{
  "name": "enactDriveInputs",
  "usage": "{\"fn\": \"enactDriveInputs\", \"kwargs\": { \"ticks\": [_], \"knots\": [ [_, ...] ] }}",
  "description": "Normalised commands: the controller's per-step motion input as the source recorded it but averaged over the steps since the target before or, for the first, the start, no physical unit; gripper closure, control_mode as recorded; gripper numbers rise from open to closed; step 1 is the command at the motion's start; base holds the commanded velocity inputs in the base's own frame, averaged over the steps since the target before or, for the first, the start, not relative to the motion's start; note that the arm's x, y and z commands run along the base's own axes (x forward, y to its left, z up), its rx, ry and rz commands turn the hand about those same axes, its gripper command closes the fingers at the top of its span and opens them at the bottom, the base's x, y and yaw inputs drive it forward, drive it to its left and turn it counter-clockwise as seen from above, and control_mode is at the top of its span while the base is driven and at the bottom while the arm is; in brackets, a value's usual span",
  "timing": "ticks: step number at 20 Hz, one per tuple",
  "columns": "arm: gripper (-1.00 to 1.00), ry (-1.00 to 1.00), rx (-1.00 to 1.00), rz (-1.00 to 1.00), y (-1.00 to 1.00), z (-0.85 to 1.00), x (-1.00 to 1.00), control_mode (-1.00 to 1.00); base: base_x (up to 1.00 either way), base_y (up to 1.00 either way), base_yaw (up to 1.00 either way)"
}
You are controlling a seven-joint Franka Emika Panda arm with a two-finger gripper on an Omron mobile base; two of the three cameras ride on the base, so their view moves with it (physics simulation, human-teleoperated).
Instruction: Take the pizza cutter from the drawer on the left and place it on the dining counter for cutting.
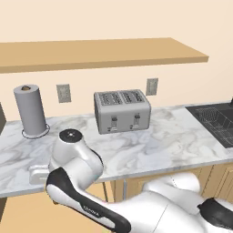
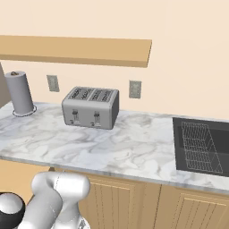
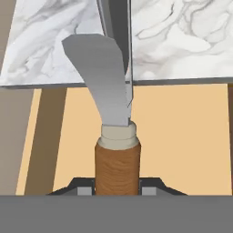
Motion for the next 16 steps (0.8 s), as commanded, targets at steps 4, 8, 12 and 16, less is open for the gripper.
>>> {"fn": "enactDriveInputs", "kwargs": {
  "ticks": [4,8,12,16],
  "knots": [
    [1.0,0.04,0.06,-0.05,-0.75,0.98,0.42,-1.0,0.0,0.0,0.0],
    [1.0,0.0,0.02,-0.03,-0.86,0.79,0.38,-1.0,0.0,0.0,0.0],
    [1.0,0.0,0.0,0.0,-0.8,0.59,0.26,-1.0,0.0,0.0,0.0],
    [1.0,0.0,-0.02,0.0,-0.66,0.49,0.14,-1.0,0.0,0.0,0.0]
  ]
}}
